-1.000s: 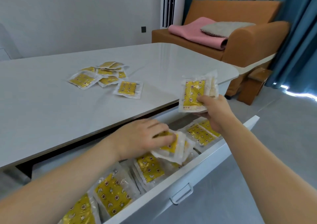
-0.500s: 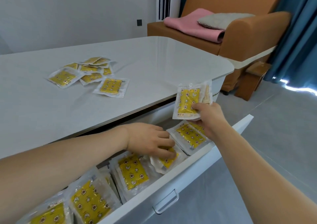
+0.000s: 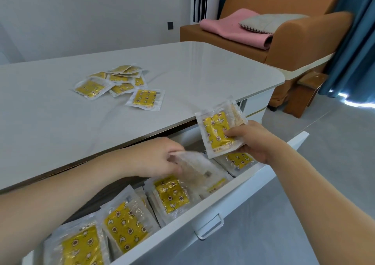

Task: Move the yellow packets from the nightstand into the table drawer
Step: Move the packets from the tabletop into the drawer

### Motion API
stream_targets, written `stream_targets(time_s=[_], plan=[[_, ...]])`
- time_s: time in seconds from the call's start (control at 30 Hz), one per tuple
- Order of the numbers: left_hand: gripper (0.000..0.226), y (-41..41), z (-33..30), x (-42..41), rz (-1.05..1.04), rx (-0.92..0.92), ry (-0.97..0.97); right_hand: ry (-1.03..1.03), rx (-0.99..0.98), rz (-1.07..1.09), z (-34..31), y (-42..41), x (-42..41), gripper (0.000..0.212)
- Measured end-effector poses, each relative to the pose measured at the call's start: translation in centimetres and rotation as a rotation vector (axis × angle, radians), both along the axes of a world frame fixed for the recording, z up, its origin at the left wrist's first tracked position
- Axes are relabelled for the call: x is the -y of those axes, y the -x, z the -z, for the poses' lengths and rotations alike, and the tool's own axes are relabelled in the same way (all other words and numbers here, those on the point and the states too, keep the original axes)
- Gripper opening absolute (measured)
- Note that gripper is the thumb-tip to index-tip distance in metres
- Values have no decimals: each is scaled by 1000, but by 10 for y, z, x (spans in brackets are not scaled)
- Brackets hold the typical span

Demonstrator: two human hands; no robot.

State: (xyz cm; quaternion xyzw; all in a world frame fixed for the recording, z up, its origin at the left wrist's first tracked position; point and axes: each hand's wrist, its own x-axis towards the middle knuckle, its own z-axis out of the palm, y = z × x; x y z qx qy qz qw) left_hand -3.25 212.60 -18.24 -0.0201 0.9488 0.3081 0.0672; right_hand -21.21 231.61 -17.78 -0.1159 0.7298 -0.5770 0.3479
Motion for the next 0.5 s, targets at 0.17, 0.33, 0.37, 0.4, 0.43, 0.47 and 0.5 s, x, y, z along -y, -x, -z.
stream_targets(time_s=[0.17,0.33,0.37,0.4,0.43,0.47,0.5], plan=[[18,-19,16,11,-160,216,-407,-31,-9,-130,-3,-15,8,23],[18,-14,30,5,-144,276,-53,-56,-19,-213,-3,-26,15,25],[18,-13,32,2,-127,288,12,-51,-17,-212,-3,-27,16,23],[18,-14,34,0,-122,283,68,-45,-13,-210,-3,-29,17,22],[17,-14,36,-3,-127,256,104,-41,-8,-208,-3,-30,17,22],[17,-15,39,-4,-138,230,118,-36,-1,-206,-3,-30,17,23],[18,-15,40,-5,-149,216,104,-35,5,-207,-3,-31,17,24]])
